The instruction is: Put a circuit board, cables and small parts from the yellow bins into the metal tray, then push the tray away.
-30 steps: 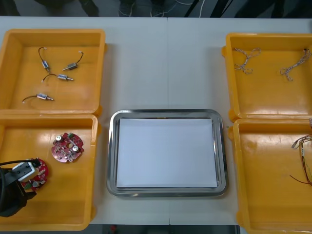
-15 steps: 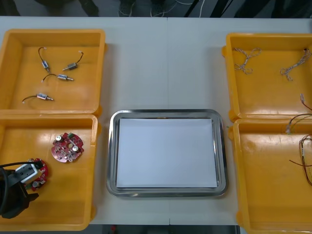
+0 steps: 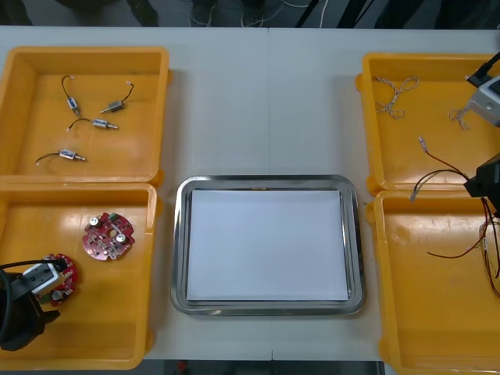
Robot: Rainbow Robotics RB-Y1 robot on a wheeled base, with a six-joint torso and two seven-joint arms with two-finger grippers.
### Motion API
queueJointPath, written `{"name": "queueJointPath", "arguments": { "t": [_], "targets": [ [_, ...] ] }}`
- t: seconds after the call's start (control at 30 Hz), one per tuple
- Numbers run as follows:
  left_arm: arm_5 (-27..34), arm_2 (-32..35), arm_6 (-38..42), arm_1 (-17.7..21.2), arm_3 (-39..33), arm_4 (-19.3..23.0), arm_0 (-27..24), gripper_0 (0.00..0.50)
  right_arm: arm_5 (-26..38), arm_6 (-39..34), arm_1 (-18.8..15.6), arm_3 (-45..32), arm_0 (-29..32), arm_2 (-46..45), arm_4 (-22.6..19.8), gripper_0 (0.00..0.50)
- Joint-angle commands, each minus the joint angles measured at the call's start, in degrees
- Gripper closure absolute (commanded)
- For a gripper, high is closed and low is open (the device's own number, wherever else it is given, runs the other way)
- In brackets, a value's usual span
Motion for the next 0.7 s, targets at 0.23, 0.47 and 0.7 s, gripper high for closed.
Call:
{"name": "queueJointPath", "arguments": {
  "t": [0.23,0.47,0.7],
  "targets": [
    [-0.64,-0.74,-4.43,2.0,0.03,-0.35,-0.94,0.5,-1.07,1.81,-2.58,-3.92,-6.56,11.41,1.79,0.5],
    [-0.64,-0.74,-4.43,2.0,0.03,-0.62,-0.94,0.5,-2.91,1.81,-2.58,-5.5,-8.67,18.09,4.86,0.5],
    [-0.82,-0.56,-4.34,2.17,0.03,-0.27,-0.94,0.5,-5.9,1.72,-2.41,-5.94,-10.08,25.21,8.2,0.5]
  ]
}}
